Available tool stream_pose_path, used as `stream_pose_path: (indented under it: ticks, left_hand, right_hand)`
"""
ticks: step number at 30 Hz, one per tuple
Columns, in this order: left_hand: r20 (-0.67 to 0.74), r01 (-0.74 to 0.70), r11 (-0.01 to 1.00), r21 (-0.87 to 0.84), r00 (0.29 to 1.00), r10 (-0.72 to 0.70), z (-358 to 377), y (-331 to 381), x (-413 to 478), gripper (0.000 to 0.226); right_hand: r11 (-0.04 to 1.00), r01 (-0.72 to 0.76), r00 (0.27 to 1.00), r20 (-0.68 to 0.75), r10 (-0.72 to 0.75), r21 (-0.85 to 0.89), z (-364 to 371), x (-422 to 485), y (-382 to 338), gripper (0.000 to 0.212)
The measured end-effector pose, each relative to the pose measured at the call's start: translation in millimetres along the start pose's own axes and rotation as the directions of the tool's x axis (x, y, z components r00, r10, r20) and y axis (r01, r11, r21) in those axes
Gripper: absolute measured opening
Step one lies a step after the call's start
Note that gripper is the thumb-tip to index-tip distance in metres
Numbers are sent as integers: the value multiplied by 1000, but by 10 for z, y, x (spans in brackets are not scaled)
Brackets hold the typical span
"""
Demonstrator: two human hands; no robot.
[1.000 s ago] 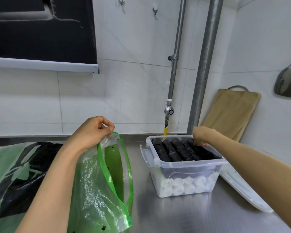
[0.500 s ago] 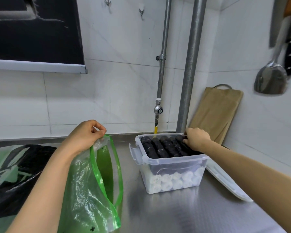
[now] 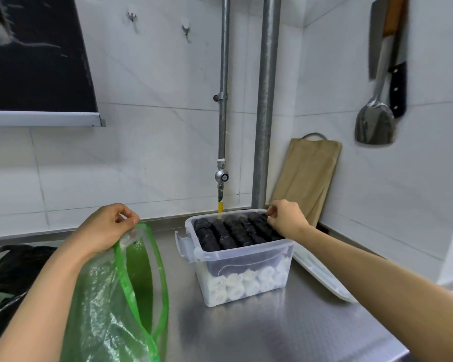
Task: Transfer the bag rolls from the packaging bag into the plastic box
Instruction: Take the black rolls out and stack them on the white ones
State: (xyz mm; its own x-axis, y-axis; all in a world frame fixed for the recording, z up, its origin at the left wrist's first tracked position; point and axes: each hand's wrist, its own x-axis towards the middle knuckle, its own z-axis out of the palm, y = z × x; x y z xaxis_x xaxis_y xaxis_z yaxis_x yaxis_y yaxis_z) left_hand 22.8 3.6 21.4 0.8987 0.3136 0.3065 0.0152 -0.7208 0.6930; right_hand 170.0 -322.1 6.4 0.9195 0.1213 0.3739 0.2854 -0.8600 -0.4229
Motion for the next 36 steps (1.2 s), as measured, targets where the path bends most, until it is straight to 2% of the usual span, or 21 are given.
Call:
stream_pose_path:
  ticks: [3,5,8,11,13,15,18,21,24,28,31,33,36]
  left_hand:
    - [-21,-1,1000,5,1000,2,8,-14,16,6]
    - [-58,4,1000,21,998,-3,16,-31,28,6]
    - [-139,6,996,86,990,6,44,-35,31,12]
    - [-191,20,986,168,982,12,93,1,3,7]
    - [-230,27,974,224,973,26,117,23,-23,9]
    - [-245,22,966,257,969,43,131,57,-56,18]
    - [-195,22,958,287,980,36,140,172,-116,34]
    - [-74,-35,956,291,996,59,174,311,-151,42]
    - [49,-98,947,306,995,87,239,415,-161,47]
    - [148,-155,900,407,984,103,358,554,-151,58]
    - [219,-190,877,442,971,100,433,660,-126,60]
    - [249,-210,872,443,963,105,472,723,-111,59]
    - [267,-233,861,452,956,119,524,782,-98,57]
  right_hand:
    - [978,-10,999,-40,18,206,-46,-65,69,18]
    - [969,22,998,-62,-8,245,-57,-130,91,19]
    - [979,108,993,-61,-99,171,-76,-221,81,20]
    - [978,200,980,-34,-198,62,-136,-231,51,23]
    - [974,228,973,42,-228,-3,-197,-197,16,22]
    - [970,242,957,176,-232,-35,-299,-152,-37,24]
    - [956,268,886,421,-195,-122,-503,-89,-135,46]
    - [925,303,808,576,-122,-229,-670,-16,-171,63]
    - [916,303,779,622,-80,-262,-678,30,-144,72]
    - [899,333,743,666,-66,-283,-653,68,-125,85]
    - [890,328,679,734,12,-318,-669,135,-162,86]
    - [941,216,644,763,65,-262,-655,166,-217,79]
    - [980,72,666,741,90,-184,-596,202,-306,61]
